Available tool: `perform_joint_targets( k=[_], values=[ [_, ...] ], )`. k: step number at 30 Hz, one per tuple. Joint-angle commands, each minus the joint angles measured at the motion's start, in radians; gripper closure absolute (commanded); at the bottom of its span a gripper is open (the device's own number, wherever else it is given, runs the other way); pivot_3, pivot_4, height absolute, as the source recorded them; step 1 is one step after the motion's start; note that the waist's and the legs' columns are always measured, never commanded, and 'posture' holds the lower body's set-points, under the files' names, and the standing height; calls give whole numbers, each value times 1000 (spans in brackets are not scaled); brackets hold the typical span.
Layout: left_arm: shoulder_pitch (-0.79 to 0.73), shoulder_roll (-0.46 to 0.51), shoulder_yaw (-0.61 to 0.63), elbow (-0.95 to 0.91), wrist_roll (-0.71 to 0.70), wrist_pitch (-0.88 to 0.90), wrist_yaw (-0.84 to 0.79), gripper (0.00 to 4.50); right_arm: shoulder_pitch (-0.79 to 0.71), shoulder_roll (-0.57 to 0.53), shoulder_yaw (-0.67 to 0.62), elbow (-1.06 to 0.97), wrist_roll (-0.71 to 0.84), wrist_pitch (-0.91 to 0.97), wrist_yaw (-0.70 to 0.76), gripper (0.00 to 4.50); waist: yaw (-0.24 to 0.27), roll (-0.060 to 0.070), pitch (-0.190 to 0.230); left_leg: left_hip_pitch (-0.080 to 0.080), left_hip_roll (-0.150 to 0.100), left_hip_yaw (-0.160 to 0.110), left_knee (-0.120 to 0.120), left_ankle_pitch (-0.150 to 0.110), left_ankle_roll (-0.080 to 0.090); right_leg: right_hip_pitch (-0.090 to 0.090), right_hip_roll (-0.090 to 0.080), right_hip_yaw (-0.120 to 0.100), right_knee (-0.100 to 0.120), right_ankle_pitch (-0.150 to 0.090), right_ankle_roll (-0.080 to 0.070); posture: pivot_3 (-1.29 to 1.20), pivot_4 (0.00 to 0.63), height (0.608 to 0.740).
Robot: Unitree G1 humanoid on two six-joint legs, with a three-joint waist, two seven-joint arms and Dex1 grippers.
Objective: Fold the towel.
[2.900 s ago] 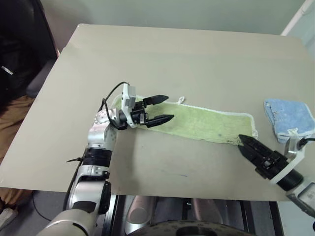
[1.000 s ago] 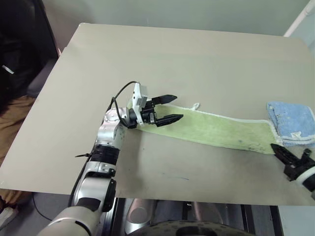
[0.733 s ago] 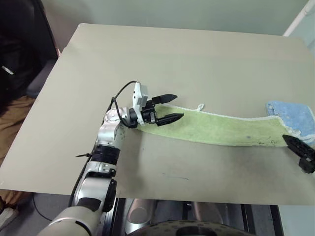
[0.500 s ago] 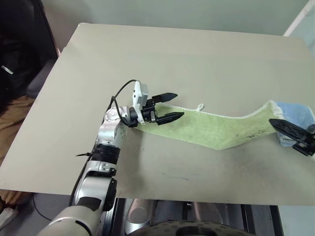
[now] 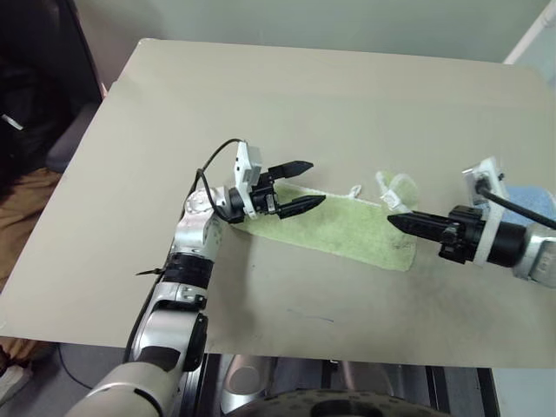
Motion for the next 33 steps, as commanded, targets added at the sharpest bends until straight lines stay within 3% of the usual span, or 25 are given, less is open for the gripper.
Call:
perform_joint_targets(
  k=[1,3,8,18,24,30,31,33],
  values=[
    [-2,3,12,-18,-8,-22,-7,0,-53,63,109,10,-91,16,6,4429,-1,0,0,0,0,0,0,-1,0,0,0,0,0,0,0,0,150,740],
    [7,10,14,-26,-8,-24,-7,0,-83,123,193,29,-168,28,5,4429,-2,0,0,1,1,0,1,-1,0,1,0,0,0,0,0,0,150,740],
    [15,19,13,-33,-7,-27,-5,0,-127,211,262,59,-281,41,15,4429,-5,0,0,1,1,1,3,-1,0,0,0,0,2,0,-1,0,150,740],
    [11,20,13,-19,-7,-38,-10,0,-142,286,249,94,-418,65,51,4429,-2,0,0,1,1,0,6,-1,1,1,0,-1,2,5,-7,0,150,740],
    [2,15,10,-25,-14,-28,-14,0,-123,307,219,37,-429,55,94,2439,-2,0,0,1,1,0,6,0,3,0,0,-1,2,5,-12,0,150,740],
    [-9,17,12,-21,-15,-25,-16,0,-75,296,89,-4,-384,40,126,324,-2,0,0,0,1,0,6,0,4,0,0,-1,1,5,-14,0,150,740],
    [-10,18,11,-23,-17,-22,-17,0,-65,298,60,2,-373,38,122,41,-2,0,0,0,0,0,6,0,4,0,0,-1,1,5,-14,0,150,740],
    [-15,16,11,-27,-22,-14,-21,0,-48,303,8,9,-373,26,111,41,-2,0,0,0,1,0,6,0,4,0,0,-1,1,5,-14,0,150,740]
  ],
)
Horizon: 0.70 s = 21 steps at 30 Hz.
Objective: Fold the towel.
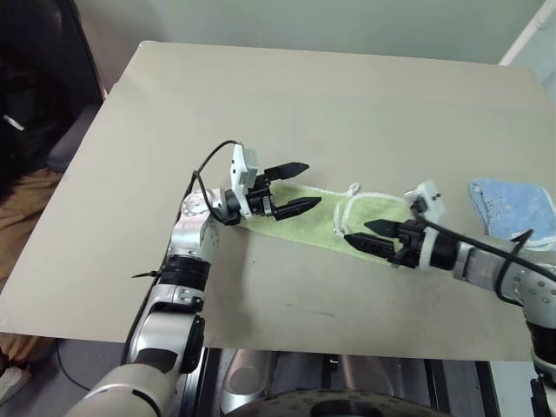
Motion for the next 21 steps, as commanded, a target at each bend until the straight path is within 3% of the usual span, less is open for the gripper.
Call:
perform_joint_targets(
  k=[1,5,14,15,21],
  values=[
    [-29,-3,10,-31,-25,14,-14,0,26,-4,-114,-39,-12,-65,8,41,0,0,0,0,0,0,0,0,0,0,0,0,0,0,0,0,150,740],
    [-41,-24,19,-44,-58,48,-18,906,75,65,-173,-98,-79,-196,29,1049,-1,0,0,0,0,-1,0,0,0,0,0,-1,0,0,-1,0,150,740],
    [-37,-65,-73,-40,5,33,-41,4133,103,177,-1,-95,-411,-398,50,4298,-4,0,0,0,0,-1,0,0,2,0,0,0,0,2,2,0,150,740],
    [-38,-73,-81,-42,8,35,-39,4486,106,189,14,-89,-440,-418,55,4500,-4,0,0,1,0,-1,0,0,2,0,0,0,0,2,1,0,150,740],
    [-58,-136,-153,3,98,-18,16,4486,107,241,64,-13,-582,-511,77,4500,-2,0,0,1,0,-1,0,0,3,1,0,0,-1,4,0,0,150,740]
  ],
)
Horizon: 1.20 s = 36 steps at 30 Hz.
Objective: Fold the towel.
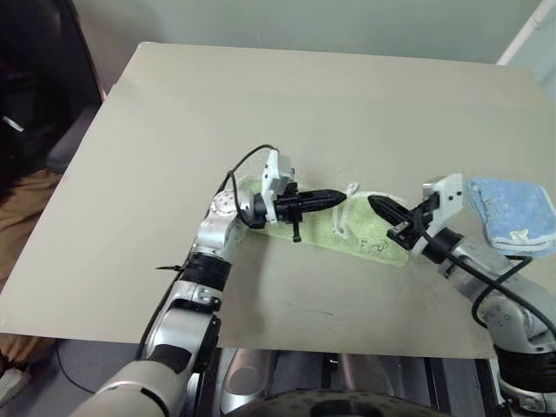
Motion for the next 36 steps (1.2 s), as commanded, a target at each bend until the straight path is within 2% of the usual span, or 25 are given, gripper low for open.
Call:
perform_joint_targets(
  k=[1,8,12,15,20,23,28,31,32,34,36],
  values=[
    [-30,-39,-43,19,60,-56,37,4486,-9,21,4,30,-79,-71,19,4500,1,0,0,0,0,0,0,0,0,0,0,0,0,0,0,0,150,740],
    [-43,-95,-116,89,155,-121,61,4486,-22,82,-21,119,-115,-98,18,4500,0,0,0,0,0,0,0,1,-2,0,0,0,0,2,-1,0,150,740],
    [-14,-49,-199,147,267,-165,51,4486,-9,128,7,204,-178,-120,-1,4500,-1,0,0,1,0,0,0,1,-2,1,0,0,0,2,-1,0,150,740],
    [14,-17,-226,161,299,-177,43,4486,9,165,38,250,-226,-150,11,4500,-2,0,0,2,0,0,-1,1,-2,0,0,0,0,2,-2,0,150,740],
    [7,-29,-202,208,302,-212,82,4486,16,202,66,306,-284,-182,24,4500,-3,0,-1,9,0,0,-2,-4,-8,6,1,0,-1,0,-2,0,150,740],
    [-2,-39,-191,228,301,-229,93,4486,16,204,73,319,-308,-201,36,4500,-4,1,-1,10,0,-1,-2,-6,-13,8,1,0,0,-4,5,0,150,740],
    [-2,-63,-108,137,168,-126,54,4486,9,200,25,285,-263,-193,73,4500,-5,1,-1,12,1,-1,-3,-7,-14,9,1,0,0,-4,5,0,150,740],
    [6,-49,-60,16,75,9,51,4500,0,190,-18,225,-207,-165,93,3973,-5,1,-1,7,0,0,-3,-6,-14,5,1,0,0,-3,4,0,150,740],
    [9,-37,-32,-46,35,67,68,4320,-6,177,-39,186,-173,-145,106,3653,-4,1,-1,6,0,0,-3,-6,-15,4,1,0,0,0,-3,0,150,740],
    [16,-1,14,-151,-25,172,97,3871,-18,137,-61,117,-128,-108,136,2979,-5,2,0,5,0,0,-4,-6,-15,3,1,0,-1,0,-4,0,150,740],
    [24,45,54,-232,-65,259,129,3184,-26,93,-70,59,-94,-76,168,2253,-5,2,0,4,0,0,-5,1,-23,1,1,0,-1,-1,-4,0,150,740]
  ],
)
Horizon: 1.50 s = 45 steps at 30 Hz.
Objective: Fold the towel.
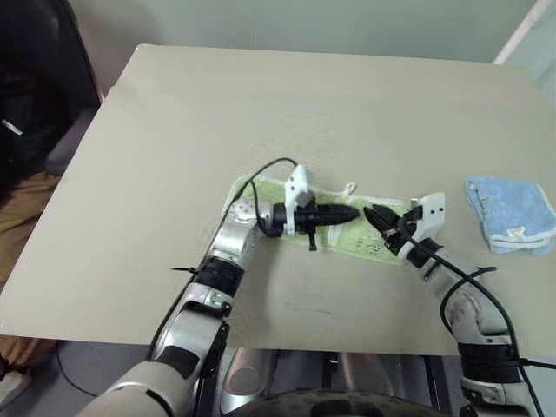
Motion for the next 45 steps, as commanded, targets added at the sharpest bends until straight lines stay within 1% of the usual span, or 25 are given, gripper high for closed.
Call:
perform_joint_targets(
  k=[1,6,7,9,11,14,17,20,23,26,30,36,39,43,45],
  values=[
    [6,63,82,-155,-88,147,58,2790,-29,-70,-50,-140,82,46,63,1882,0,0,0,1,0,0,-1,1,0,0,0,0,0,-1,0,0,150,740],
    [25,187,180,-225,-141,297,143,1012,-49,-156,-37,-214,122,101,123,139,0,0,0,4,1,0,-8,5,3,0,0,0,1,-5,-2,0,150,740],
    [33,205,197,-234,-150,324,161,668,-53,-165,-32,-218,120,104,130,0,0,0,0,4,1,0,-9,6,4,0,0,0,1,-6,-3,0,150,740],
    [59,244,236,-258,-181,391,191,24,-66,-174,-21,-220,117,110,139,0,-1,0,0,4,1,0,-10,7,5,0,0,0,1,-6,-3,0,150,740],
    [90,269,290,-295,-245,469,222,24,-86,-172,-13,-216,115,117,136,0,-1,-1,0,4,1,0,-10,7,6,0,0,0,1,-7,-3,0,150,740],
    [122,292,403,-328,-339,619,340,24,-114,-164,0,-199,104,126,123,0,-2,-1,0,4,1,0,-10,6,6,0,0,0,1,-8,-3,0,150,740],
    [151,313,502,-336,-415,769,460,24,-118,-162,5,-196,125,145,138,0,-2,-1,0,5,1,-1,-10,6,6,0,0,-1,2,-8,-4,0,150,740],
    [166,302,633,-326,-551,956,586,24,-118,-156,7,-201,139,160,146,0,-1,-1,0,5,1,-1,-10,6,5,0,1,-1,2,-9,-4,0,150,740],
    [192,290,744,-332,-667,1134,707,24,-121,-144,15,-189,122,158,134,0,-1,-1,0,5,0,-1,-10,6,5,0,0,-1,2,-9,-5,0,150,740],
    [182,276,827,-313,-712,1253,838,24,-130,-128,19,-176,115,158,124,0,-1,-1,0,6,1,-1,-11,7,3,0,1,-2,3,-8,-6,0,150,740],
    [167,292,861,-306,-694,1370,928,24,-138,-117,30,-168,111,167,119,0,-1,-1,0,7,1,-1,-11,8,1,0,1,-2,3,-6,-8,0,150,740],
    [184,350,807,-271,-719,1380,985,24,-142,-108,33,-164,112,180,114,0,-1,-3,1,12,1,-3,-13,8,-8,3,3,-1,4,-4,-12,0,150,740],
    [178,344,795,-259,-692,1380,1005,24,-138,-106,37,-163,105,180,111,0,-1,-3,1,14,1,-4,-14,5,-13,4,3,-1,4,-4,-12,0,150,740],
    [144,311,814,-217,-699,1380,1022,24,-129,-104,31,-166,98,179,100,0,2,-3,1,17,1,-5,-17,5,-12,7,3,-1,4,-4,-13,0,150,740],
    [121,283,820,-197,-684,1380,1038,24,-123,-104,27,-167,93,177,90,0,6,-3,1,18,0,-5,-19,6,-10,8,3,-1,4,-4,-13,0,150,740]
  ],
)
